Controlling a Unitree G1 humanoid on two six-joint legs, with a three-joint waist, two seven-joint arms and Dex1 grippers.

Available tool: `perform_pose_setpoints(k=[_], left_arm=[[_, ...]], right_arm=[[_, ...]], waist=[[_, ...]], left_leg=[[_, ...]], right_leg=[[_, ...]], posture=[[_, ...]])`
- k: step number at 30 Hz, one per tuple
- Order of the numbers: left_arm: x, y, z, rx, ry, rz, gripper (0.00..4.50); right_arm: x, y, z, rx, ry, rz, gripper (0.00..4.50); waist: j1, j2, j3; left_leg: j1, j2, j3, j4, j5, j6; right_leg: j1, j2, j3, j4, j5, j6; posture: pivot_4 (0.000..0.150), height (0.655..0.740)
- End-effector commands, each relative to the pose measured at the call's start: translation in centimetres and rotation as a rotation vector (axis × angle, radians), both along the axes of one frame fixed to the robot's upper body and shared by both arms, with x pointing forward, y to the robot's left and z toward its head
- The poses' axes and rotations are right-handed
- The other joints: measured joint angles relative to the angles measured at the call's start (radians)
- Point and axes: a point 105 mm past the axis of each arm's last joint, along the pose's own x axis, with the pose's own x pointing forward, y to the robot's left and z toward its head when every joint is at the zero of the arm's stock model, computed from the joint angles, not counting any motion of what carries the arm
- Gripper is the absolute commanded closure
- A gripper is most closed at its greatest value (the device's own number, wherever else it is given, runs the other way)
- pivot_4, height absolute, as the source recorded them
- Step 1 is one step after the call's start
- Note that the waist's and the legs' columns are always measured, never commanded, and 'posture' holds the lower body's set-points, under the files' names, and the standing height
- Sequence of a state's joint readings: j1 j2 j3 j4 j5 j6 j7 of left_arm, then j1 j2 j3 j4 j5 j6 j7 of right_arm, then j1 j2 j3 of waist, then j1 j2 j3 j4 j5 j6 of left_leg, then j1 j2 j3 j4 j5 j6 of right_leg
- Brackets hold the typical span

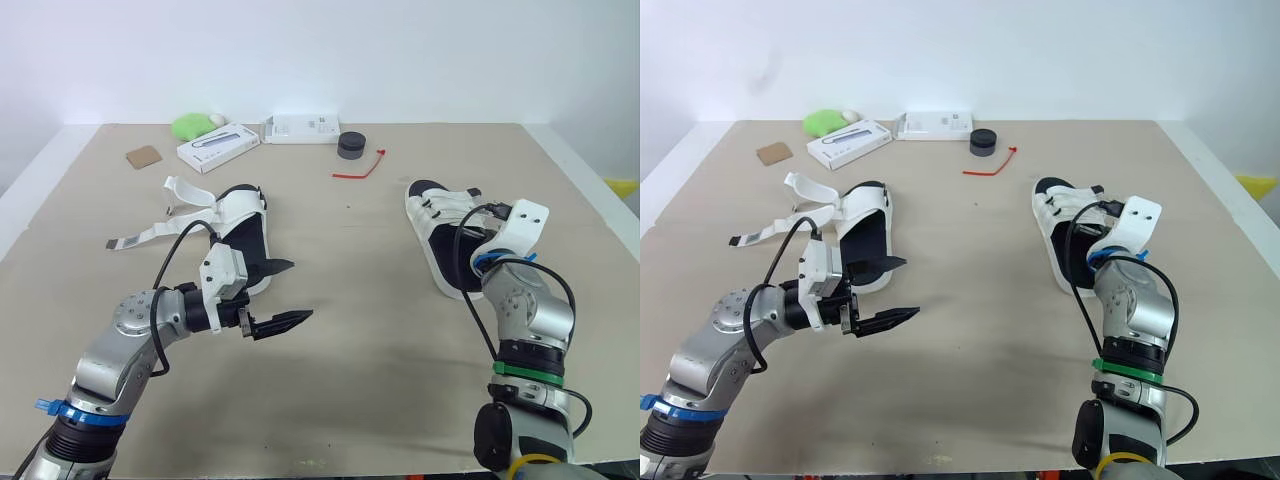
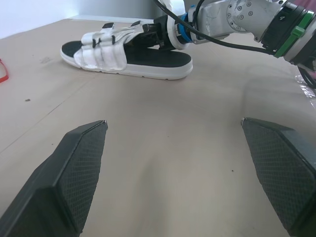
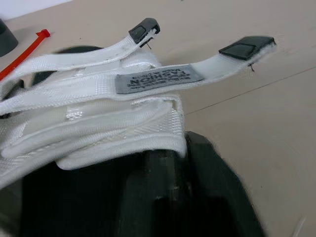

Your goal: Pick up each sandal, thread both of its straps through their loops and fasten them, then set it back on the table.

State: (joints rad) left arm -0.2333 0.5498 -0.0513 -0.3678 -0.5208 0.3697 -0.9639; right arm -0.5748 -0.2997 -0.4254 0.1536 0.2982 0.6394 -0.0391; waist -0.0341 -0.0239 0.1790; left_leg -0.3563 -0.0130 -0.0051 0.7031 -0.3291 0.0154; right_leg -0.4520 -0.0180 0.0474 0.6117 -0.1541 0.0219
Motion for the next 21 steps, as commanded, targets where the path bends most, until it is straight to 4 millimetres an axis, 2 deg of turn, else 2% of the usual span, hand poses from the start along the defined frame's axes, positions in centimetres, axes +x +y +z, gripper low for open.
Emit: perform_pose_setpoints(k=[1,6,9,11,15,17,18,21], left_arm=[[0.0,-0.2,0.6,-0.004,-0.035,-0.015,0.00],[0.1,-0.1,0.3,0.004,-0.032,-0.020,0.00],[0.0,-0.2,0.1,0.006,-0.032,-0.025,0.00],[0.0,-0.3,0.1,0.005,-0.034,-0.027,0.00],[0.3,-0.2,0.2,0.004,-0.036,-0.021,0.00],[0.4,-0.1,0.2,0.002,-0.036,-0.014,0.00],[0.5,0.0,0.2,0.002,-0.036,-0.012,0.00],[0.5,0.1,0.3,0.002,-0.037,-0.007,0.00]], right_arm=[[-0.5,0.4,2.5,-0.070,-0.086,0.058,2.16],[-1.7,2.0,4.4,-0.260,-0.119,0.266,0.06],[-2.7,3.1,5.0,-0.346,-0.116,0.416,0.06],[-4.0,4.5,5.1,-0.441,-0.112,0.582,0.06],[-7.1,8.8,5.6,-0.558,-0.183,1.011,0.06],[-8.7,11.0,6.0,-0.537,-0.257,1.219,0.06],[-9.6,12.1,6.1,-0.466,-0.276,1.331,0.06],[-10.8,13.8,6.3,-0.439,-0.330,1.510,0.06]], waist=[[0.000,0.000,0.000],[0.000,0.000,0.000],[0.001,0.000,0.000],[0.002,0.000,0.000],[0.002,0.000,0.000],[0.001,-0.001,0.000],[0.001,-0.001,0.000],[0.002,-0.001,0.000]], left_leg=[[0.000,0.000,0.000,0.000,0.000,0.000],[0.000,0.000,0.001,0.000,0.000,0.000],[0.001,0.000,0.002,0.000,0.000,0.000],[0.001,0.000,0.001,0.000,0.000,0.000],[0.001,0.000,0.002,0.000,0.000,0.000],[0.002,0.001,0.004,0.000,0.000,0.000],[0.003,0.002,0.005,0.000,0.000,0.000],[0.004,0.003,0.005,0.001,0.000,0.000]], right_leg=[[0.000,0.000,0.000,0.000,0.000,0.000],[0.000,0.000,0.001,0.000,0.000,0.001],[0.000,0.000,0.001,0.000,0.000,0.001],[0.000,0.001,0.001,0.000,0.000,0.001],[0.000,0.001,0.002,0.000,-0.001,0.002],[0.001,0.002,0.003,-0.001,-0.002,0.004],[0.001,0.003,0.004,-0.001,-0.004,0.007],[0.001,0.005,0.004,0.000,-0.003,0.006]], posture=[[0.150,0.7400],[0.150,0.7400],[0.150,0.7400],[0.150,0.7400],[0.150,0.7400],[0.150,0.7400],[0.150,0.7400],[0.150,0.7400]])
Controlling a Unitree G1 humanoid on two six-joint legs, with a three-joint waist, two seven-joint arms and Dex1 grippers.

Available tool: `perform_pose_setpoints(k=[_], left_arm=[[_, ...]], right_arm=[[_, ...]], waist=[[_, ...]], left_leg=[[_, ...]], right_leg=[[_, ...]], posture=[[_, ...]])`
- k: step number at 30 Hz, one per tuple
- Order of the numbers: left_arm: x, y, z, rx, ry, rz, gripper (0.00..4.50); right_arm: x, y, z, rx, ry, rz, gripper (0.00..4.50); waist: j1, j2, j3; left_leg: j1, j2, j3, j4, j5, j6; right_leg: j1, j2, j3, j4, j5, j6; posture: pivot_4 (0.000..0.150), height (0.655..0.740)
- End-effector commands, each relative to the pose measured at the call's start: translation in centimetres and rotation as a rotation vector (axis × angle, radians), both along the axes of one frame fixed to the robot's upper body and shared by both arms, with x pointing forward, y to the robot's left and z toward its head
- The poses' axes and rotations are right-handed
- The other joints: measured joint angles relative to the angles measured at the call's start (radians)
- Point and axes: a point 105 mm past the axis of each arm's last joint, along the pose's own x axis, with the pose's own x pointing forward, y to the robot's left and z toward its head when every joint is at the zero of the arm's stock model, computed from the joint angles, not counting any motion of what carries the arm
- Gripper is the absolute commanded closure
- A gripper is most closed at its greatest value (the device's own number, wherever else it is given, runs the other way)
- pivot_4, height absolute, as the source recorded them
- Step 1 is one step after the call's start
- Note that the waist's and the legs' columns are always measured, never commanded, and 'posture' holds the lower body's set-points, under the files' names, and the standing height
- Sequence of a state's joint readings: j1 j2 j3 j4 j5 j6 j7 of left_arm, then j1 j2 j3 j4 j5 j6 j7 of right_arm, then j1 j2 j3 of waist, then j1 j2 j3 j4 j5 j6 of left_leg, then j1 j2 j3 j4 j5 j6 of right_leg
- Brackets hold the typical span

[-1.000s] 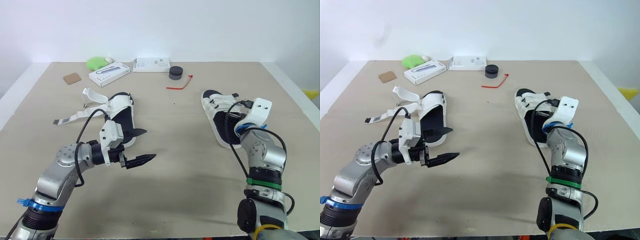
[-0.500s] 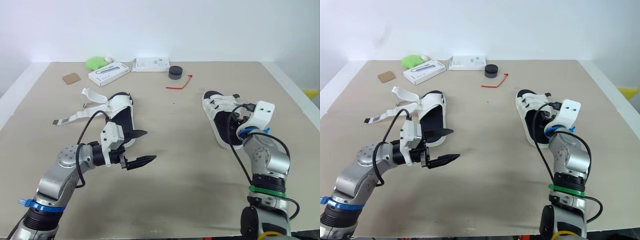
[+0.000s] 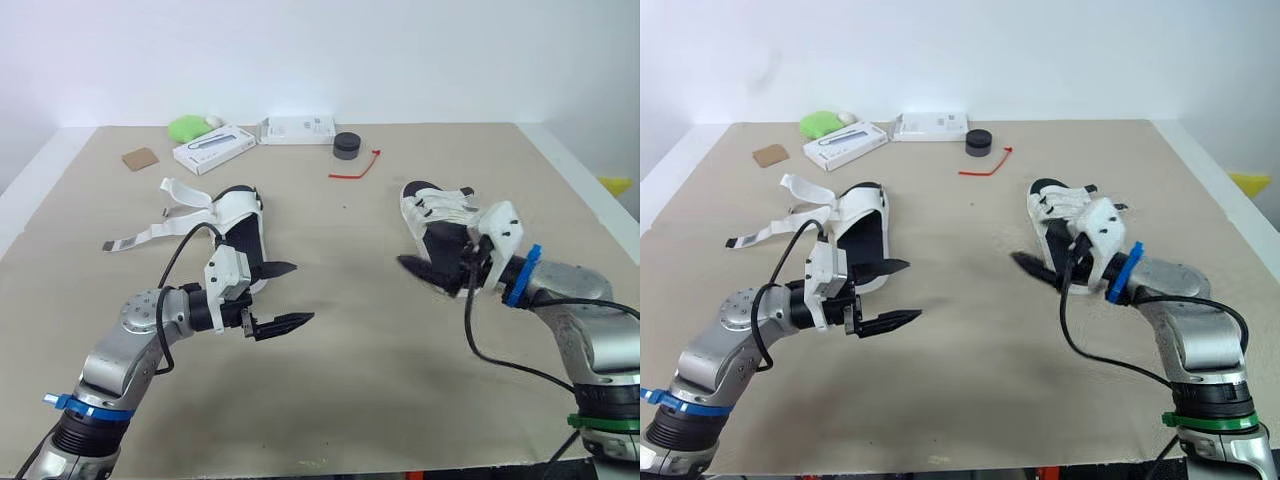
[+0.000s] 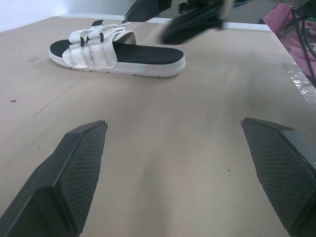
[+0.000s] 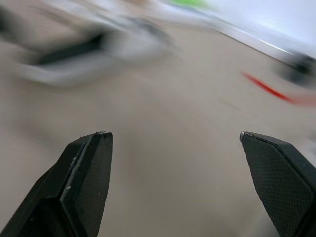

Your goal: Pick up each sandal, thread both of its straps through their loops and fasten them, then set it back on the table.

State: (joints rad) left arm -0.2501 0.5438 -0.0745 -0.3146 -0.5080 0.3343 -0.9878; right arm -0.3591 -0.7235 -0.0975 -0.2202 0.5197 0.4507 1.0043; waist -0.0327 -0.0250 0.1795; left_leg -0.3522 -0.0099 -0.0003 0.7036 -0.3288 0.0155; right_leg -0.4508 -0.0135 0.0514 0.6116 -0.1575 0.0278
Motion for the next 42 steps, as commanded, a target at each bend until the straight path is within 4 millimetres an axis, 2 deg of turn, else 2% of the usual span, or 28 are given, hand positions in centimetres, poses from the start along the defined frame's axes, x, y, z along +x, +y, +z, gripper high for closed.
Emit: perform_pose_setpoints(k=[1,3,5,9,15,19,24,31,42], left_arm=[[0.2,0.3,0.9,-0.003,-0.044,0.013,0.00],[0.3,0.5,0.9,0.001,-0.046,0.019,0.00],[0.4,0.9,0.9,0.015,-0.051,0.037,0.00],[1.3,1.9,0.7,0.030,-0.055,0.126,0.00],[5.8,4.4,1.2,0.016,-0.058,0.488,0.00],[7.0,4.3,0.5,0.019,-0.007,0.617,0.00],[8.6,3.2,0.3,-0.005,0.078,0.713,0.00],[10.4,1.9,-0.3,0.043,0.111,0.772,0.00],[13.9,1.8,-0.6,0.042,0.149,0.903,0.00]], right_arm=[[-2.0,2.6,1.4,0.023,-0.042,0.281,0.06],[-2.2,3.5,1.2,0.030,-0.030,0.387,0.06],[-2.6,4.3,0.5,-0.041,-0.047,0.503,0.06],[-2.3,5.6,0.6,-0.034,-0.082,0.589,0.06],[-1.0,6.5,0.9,-0.037,-0.164,0.538,0.06],[-0.4,6.7,0.9,-0.041,-0.196,0.512,0.06],[0.1,7.0,0.8,-0.046,-0.214,0.496,0.06],[0.4,7.1,0.7,-0.051,-0.216,0.492,0.06],[0.8,7.2,0.7,-0.056,-0.226,0.483,0.06]], waist=[[0.001,0.000,0.000],[0.000,0.000,0.000],[0.001,0.000,0.000],[0.003,0.000,0.000],[0.012,-0.001,0.000],[0.012,-0.001,0.000],[0.012,-0.001,0.000],[0.012,-0.001,0.000],[0.011,-0.001,0.000]], left_leg=[[0.000,0.000,0.000,0.000,0.000,0.000],[0.001,0.001,0.000,0.001,0.000,0.000],[0.001,0.001,0.000,0.001,0.000,0.000],[0.000,0.002,0.000,0.001,0.001,0.000],[0.000,0.000,-0.001,0.001,0.001,-0.001],[0.000,-0.001,-0.001,0.001,0.001,-0.001],[-0.002,-0.003,-0.002,0.001,0.001,-0.002],[-0.002,-0.003,-0.003,0.001,0.001,-0.003],[-0.002,-0.005,-0.004,0.001,0.003,-0.005]], right_leg=[[0.000,0.000,0.000,0.000,0.000,0.000],[0.000,0.001,0.000,0.000,0.001,-0.001],[0.000,0.001,0.000,0.000,0.002,-0.001],[0.000,0.001,0.000,0.001,0.005,-0.007],[-0.001,-0.002,-0.003,0.001,0.006,-0.009],[-0.001,-0.007,-0.006,0.001,0.007,-0.009],[-0.001,-0.009,-0.008,0.001,0.008,-0.008],[-0.001,-0.009,-0.008,0.001,0.008,-0.008],[-0.001,-0.009,-0.008,0.002,0.009,-0.008]], posture=[[0.150,0.7400],[0.150,0.7400],[0.150,0.7400],[0.150,0.7400],[0.150,0.7400],[0.150,0.7400],[0.150,0.7400],[0.150,0.7400],[0.150,0.7400]])
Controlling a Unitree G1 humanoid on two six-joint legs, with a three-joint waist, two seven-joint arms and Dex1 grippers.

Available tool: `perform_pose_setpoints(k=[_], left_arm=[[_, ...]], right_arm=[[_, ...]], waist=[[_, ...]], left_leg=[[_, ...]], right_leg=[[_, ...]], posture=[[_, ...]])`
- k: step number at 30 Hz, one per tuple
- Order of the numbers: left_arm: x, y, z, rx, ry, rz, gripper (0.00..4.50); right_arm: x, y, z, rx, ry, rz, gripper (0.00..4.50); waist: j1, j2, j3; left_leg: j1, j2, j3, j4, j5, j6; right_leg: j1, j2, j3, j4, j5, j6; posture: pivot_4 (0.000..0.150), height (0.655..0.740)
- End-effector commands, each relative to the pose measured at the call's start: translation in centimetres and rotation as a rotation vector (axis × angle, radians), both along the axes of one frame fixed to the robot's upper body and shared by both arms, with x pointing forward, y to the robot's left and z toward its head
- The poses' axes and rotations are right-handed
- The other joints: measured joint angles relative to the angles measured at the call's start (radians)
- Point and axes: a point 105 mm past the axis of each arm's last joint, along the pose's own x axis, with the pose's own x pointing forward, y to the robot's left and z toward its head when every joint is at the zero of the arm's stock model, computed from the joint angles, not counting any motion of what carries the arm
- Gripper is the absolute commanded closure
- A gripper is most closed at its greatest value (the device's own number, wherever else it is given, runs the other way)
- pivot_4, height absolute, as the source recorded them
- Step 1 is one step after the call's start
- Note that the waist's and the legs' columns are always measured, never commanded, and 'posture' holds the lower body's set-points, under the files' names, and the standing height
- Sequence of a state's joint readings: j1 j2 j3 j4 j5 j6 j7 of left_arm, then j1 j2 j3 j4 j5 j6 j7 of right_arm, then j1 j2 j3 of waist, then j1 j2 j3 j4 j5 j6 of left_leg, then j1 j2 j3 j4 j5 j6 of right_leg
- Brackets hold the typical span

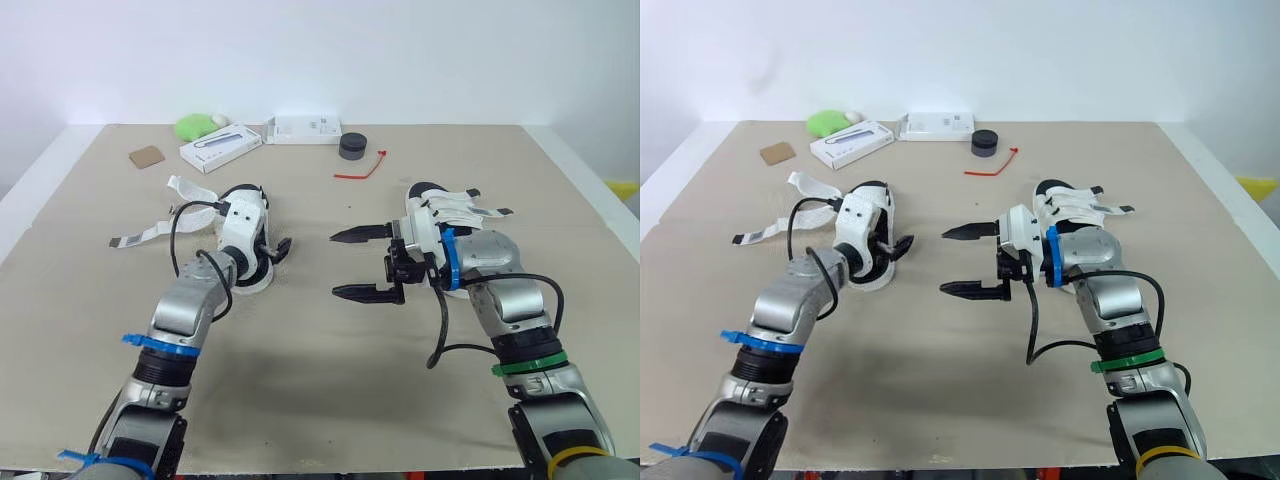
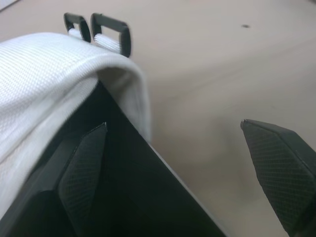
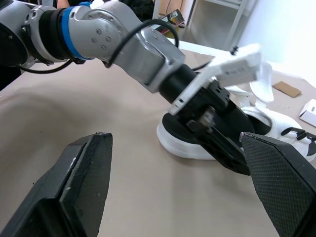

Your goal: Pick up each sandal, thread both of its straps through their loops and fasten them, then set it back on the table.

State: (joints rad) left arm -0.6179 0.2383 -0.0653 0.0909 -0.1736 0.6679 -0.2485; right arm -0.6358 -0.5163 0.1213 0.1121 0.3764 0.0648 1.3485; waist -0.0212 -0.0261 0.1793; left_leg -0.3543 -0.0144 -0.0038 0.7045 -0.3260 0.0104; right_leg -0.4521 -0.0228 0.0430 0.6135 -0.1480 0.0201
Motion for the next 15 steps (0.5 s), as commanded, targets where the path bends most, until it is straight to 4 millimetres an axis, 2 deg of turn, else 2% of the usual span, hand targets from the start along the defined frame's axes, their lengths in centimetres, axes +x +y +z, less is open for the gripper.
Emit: perform_pose_setpoints(k=[1,7,10,11,12,15], left_arm=[[1.1,0.1,1.5,-0.014,-0.058,0.024,0.00],[2.7,-0.7,1.5,-0.024,-0.064,0.027,0.00],[3.4,-0.4,1.4,-0.022,-0.058,0.050,0.00],[3.6,-0.2,1.4,-0.017,-0.059,0.063,0.55],[3.7,-0.1,1.3,-0.025,-0.052,0.071,0.85],[4.2,0.3,1.4,-0.026,-0.060,0.092,2.30]], right_arm=[[0.0,0.2,0.9,0.007,-0.043,0.006,0.06],[0.2,0.3,0.8,0.002,-0.045,0.001,0.06],[0.2,0.3,0.8,0.000,-0.046,0.000,0.06],[0.2,0.2,0.8,-0.001,-0.046,-0.001,0.00],[0.2,0.2,0.8,-0.002,-0.046,-0.002,0.00],[0.3,0.2,0.8,-0.003,-0.048,-0.004,0.00]], waist=[[0.001,0.000,0.000],[0.001,0.000,0.000],[0.001,0.000,0.000],[0.001,0.000,0.000],[0.000,0.000,0.000],[0.001,0.000,0.000]], left_leg=[[0.000,0.000,0.000,0.000,0.000,0.000],[0.000,-0.001,-0.001,0.000,0.001,-0.002],[0.000,-0.001,0.000,0.000,0.001,-0.002],[0.000,-0.001,0.000,0.000,0.001,-0.002],[0.000,-0.001,0.000,0.000,0.001,-0.002],[0.000,-0.001,-0.001,0.000,0.001,-0.002]], right_leg=[[0.000,0.000,0.000,0.000,0.000,0.000],[0.000,-0.001,0.000,0.000,0.001,0.001],[0.000,-0.001,0.000,0.000,0.001,0.001],[0.000,-0.001,0.000,0.000,0.001,0.001],[0.000,-0.001,0.000,0.000,0.001,0.001],[0.000,-0.001,0.000,0.000,0.001,0.001]], posture=[[0.150,0.7400],[0.150,0.7400],[0.150,0.7400],[0.150,0.7400],[0.150,0.7400],[0.150,0.7400]])
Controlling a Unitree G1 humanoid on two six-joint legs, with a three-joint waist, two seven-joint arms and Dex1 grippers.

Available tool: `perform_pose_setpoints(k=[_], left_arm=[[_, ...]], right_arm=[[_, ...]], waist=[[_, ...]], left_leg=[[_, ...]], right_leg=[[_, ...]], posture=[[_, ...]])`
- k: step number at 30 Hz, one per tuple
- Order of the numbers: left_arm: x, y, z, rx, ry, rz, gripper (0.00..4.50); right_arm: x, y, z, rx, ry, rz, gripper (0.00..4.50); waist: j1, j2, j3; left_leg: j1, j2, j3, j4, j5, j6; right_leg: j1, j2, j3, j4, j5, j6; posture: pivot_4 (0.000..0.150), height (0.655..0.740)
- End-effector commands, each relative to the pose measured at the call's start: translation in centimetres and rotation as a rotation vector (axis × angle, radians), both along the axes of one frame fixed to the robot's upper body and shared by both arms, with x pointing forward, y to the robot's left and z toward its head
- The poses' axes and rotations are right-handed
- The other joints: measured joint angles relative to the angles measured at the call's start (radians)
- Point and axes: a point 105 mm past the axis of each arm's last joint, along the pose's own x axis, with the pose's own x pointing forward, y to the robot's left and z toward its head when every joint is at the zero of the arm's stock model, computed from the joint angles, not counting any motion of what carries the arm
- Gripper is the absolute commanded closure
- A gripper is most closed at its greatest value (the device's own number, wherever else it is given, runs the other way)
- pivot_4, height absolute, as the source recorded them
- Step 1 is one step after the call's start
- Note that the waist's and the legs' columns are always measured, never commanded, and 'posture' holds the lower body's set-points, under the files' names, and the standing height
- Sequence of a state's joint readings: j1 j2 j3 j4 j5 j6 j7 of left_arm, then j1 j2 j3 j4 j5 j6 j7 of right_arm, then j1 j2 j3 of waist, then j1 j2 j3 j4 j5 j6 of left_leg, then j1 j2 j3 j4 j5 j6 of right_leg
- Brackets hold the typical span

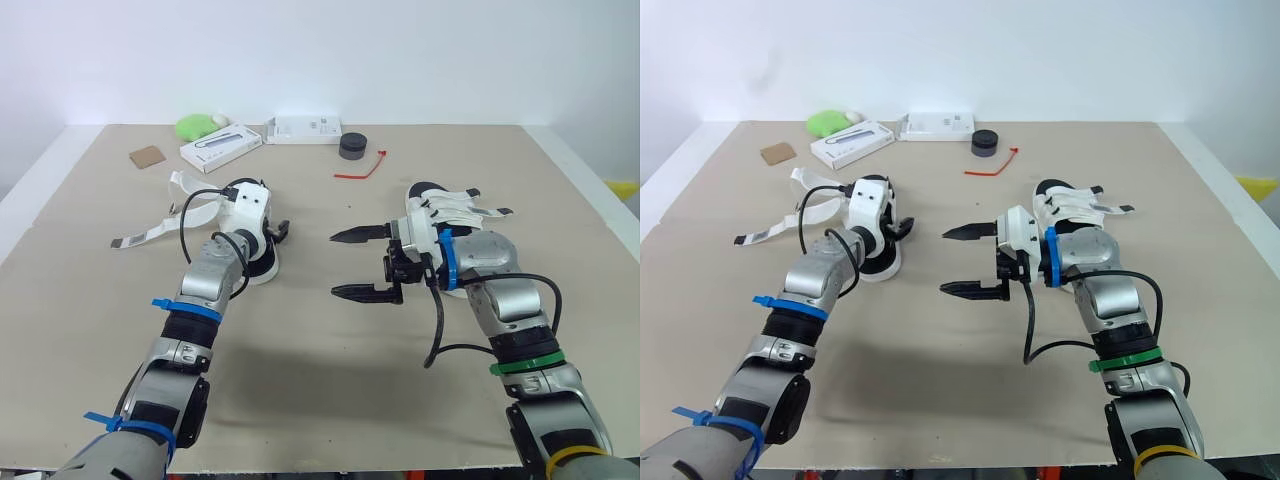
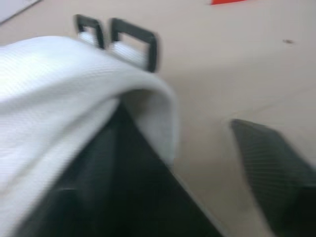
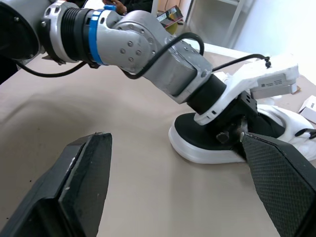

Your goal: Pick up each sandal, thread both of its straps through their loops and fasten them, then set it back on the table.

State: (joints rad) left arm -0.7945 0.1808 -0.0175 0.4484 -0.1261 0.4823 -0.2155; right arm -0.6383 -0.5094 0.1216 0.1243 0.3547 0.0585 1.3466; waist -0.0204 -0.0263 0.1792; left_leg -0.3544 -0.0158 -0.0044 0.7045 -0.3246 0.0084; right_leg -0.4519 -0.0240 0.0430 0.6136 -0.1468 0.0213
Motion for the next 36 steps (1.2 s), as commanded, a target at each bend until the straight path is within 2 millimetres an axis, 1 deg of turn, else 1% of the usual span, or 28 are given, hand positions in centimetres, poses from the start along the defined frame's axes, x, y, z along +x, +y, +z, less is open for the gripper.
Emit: perform_pose_setpoints(k=[1,4,10,13,15,17,19,21,24,27,28,32,34,36], left_arm=[[0.7,0.5,1.3,0.000,-0.045,0.030,2.82],[0.8,0.6,1.4,-0.005,-0.052,0.031,4.42],[0.6,1.2,1.8,0.024,-0.093,-0.013,4.47],[-0.2,1.1,2.1,0.056,-0.137,-0.098,4.47],[-1.1,0.9,2.2,0.077,-0.166,-0.172,4.47],[-2.8,0.7,2.2,0.101,-0.189,-0.292,4.47],[-5.1,0.5,1.8,0.140,-0.202,-0.423,4.47],[-8.8,0.5,1.3,0.173,-0.206,-0.618,4.47],[-12.9,0.4,1.0,0.190,-0.199,-0.820,4.47],[-16.3,0.3,0.8,0.196,-0.178,-0.999,4.47],[-17.1,0.4,0.5,0.212,-0.166,-1.050,4.47],[-18.9,0.6,-0.2,0.279,-0.141,-1.192,4.47],[-19.2,0.8,-0.4,0.313,-0.145,-1.241,4.47],[-19.0,1.0,-0.7,0.361,-0.161,-1.255,4.47]], right_arm=[[0.0,0.2,1.1,0.008,-0.046,0.007,0.00],[0.0,0.3,1.1,0.008,-0.045,0.007,0.00],[0.0,0.2,1.1,0.002,-0.048,0.006,0.00],[0.0,0.3,1.3,0.004,-0.053,0.011,0.00],[-0.2,0.4,1.5,0.009,-0.057,0.017,0.00],[-0.3,0.4,1.9,0.022,-0.053,0.024,0.00],[-0.5,0.4,2.2,0.030,-0.052,0.029,0.00],[-0.6,0.3,2.4,0.035,-0.047,0.034,0.00],[-0.8,0.2,2.5,0.036,-0.041,0.042,0.00],[-1.1,0.1,2.5,0.030,-0.033,0.055,0.00],[-1.2,0.1,2.4,0.028,-0.030,0.060,0.00],[-1.6,0.0,2.1,0.022,-0.006,0.077,0.00],[-1.7,-0.2,2.0,0.023,0.038,0.077,0.00],[-1.9,-0.5,2.0,0.036,0.098,0.069,0.00]], waist=[[0.000,0.000,0.000],[0.000,0.000,0.000],[-0.001,0.000,0.000],[-0.003,0.000,0.000],[-0.004,0.000,0.000],[-0.005,0.000,0.000],[-0.008,0.000,0.000],[-0.011,0.000,0.000],[-0.007,0.000,0.000],[-0.001,0.000,0.000],[-0.001,0.000,0.000],[-0.001,0.000,0.000],[-0.001,0.000,0.000],[-0.001,0.000,0.000]], left_leg=[[0.000,0.000,0.000,0.000,0.000,0.000],[0.000,0.000,0.000,0.000,0.000,0.000],[0.000,0.000,0.000,0.000,0.000,0.000],[0.000,0.000,0.000,0.000,0.000,0.000],[0.000,0.000,0.000,0.000,0.000,0.000],[0.000,0.001,0.001,0.000,0.000,0.000],[-0.001,0.001,0.001,0.000,0.000,0.000],[-0.002,0.002,0.001,0.000,0.000,-0.001],[-0.005,0.004,0.002,0.000,-0.001,-0.001],[-0.005,0.003,0.001,0.000,0.000,-0.001],[-0.005,0.003,0.001,0.000,0.000,-0.001],[-0.004,0.002,0.002,0.000,0.000,0.000],[-0.004,0.002,0.002,0.001,0.001,0.001],[-0.004,0.003,0.002,0.001,0.001,0.001]], right_leg=[[0.000,0.000,0.000,0.000,0.000,0.000],[0.000,0.000,0.000,0.000,0.000,0.000],[0.000,0.000,0.000,0.000,0.000,0.000],[0.000,0.000,0.000,0.000,0.000,0.000],[-0.001,0.000,0.000,0.000,0.000,0.000],[-0.001,0.001,0.001,0.000,0.000,0.000],[-0.002,0.001,0.001,0.000,0.000,0.000],[-0.004,0.000,0.001,0.000,0.000,0.000],[-0.007,-0.001,0.001,0.001,0.000,-0.001],[-0.006,0.000,0.000,0.000,0.000,-0.002],[-0.006,0.001,-0.001,0.000,0.000,-0.002],[-0.005,0.001,-0.001,0.000,0.000,-0.002],[-0.005,0.002,-0.001,0.000,0.000,-0.002],[-0.005,0.002,0.000,0.000,0.000,-0.002]], posture=[[0.150,0.7400],[0.150,0.7400],[0.150,0.7400],[0.150,0.7400],[0.150,0.7400],[0.150,0.7400],[0.150,0.7400],[0.150,0.7400],[0.150,0.7400],[0.150,0.7400],[0.150,0.7400],[0.150,0.7400],[0.150,0.7400],[0.150,0.7400]])
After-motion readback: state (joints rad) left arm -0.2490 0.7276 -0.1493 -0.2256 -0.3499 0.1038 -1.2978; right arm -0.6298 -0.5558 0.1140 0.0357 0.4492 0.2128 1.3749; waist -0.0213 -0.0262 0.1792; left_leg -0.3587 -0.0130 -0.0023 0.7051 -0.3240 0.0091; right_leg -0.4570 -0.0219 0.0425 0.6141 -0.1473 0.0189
